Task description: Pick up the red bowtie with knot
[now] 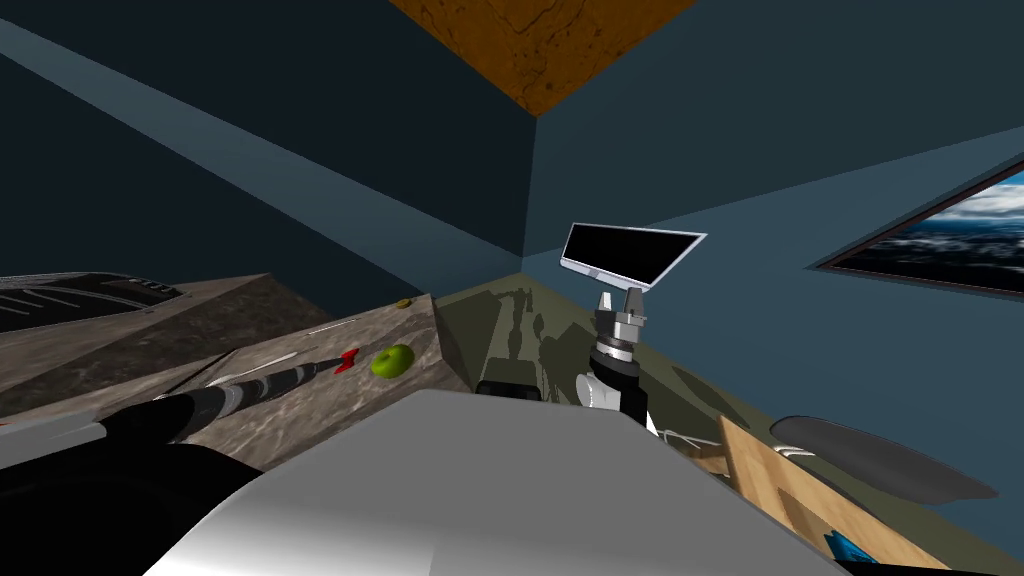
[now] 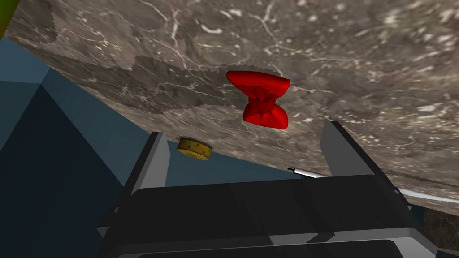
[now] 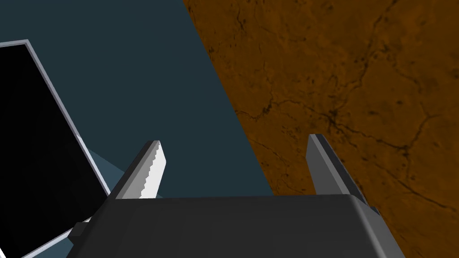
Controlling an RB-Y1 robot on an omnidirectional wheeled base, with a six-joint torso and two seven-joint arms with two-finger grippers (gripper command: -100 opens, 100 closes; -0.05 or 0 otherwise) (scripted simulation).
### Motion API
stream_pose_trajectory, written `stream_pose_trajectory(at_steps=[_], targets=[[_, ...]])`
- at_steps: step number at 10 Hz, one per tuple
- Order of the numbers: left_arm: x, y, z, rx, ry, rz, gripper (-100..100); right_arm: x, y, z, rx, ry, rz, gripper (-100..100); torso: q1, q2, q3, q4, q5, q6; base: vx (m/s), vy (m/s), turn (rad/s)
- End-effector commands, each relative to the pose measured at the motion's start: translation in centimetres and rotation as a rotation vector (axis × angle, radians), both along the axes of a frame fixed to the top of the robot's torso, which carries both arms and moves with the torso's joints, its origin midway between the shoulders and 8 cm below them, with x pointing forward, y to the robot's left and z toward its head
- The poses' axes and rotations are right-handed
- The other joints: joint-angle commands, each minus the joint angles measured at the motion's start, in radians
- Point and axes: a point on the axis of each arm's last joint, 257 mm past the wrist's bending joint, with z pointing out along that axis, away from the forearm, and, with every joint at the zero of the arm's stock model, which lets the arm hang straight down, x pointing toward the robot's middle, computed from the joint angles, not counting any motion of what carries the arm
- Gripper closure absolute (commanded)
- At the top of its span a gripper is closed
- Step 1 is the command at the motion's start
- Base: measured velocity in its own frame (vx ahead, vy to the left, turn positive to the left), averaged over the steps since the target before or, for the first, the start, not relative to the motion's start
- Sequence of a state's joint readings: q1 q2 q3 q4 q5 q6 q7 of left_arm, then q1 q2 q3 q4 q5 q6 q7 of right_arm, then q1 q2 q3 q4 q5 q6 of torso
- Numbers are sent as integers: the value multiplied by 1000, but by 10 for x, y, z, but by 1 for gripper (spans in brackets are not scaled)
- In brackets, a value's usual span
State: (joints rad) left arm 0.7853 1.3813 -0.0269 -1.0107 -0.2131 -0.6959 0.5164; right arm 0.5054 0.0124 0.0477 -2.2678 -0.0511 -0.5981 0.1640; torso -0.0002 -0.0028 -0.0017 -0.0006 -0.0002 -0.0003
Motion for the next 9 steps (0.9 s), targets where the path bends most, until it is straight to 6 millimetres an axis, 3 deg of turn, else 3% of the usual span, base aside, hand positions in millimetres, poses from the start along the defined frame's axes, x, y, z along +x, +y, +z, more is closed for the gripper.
stream_pose_trajectory(at_steps=[1,5,9], targets=[[-11,5,0,10,34,0,-100,0,0,0,0,0,0,0,0,0,0,0,0,0,84,-2,-28],[-59,16,-6,0,158,36,-100,0,0,0,0,0,0,0,0,-2,-1,0,0,0,98,-8,-85],[-92,15,-13,-40,227,83,-100,0,0,0,0,0,0,0,2,2,1,0,1,0,63,25,-77]])
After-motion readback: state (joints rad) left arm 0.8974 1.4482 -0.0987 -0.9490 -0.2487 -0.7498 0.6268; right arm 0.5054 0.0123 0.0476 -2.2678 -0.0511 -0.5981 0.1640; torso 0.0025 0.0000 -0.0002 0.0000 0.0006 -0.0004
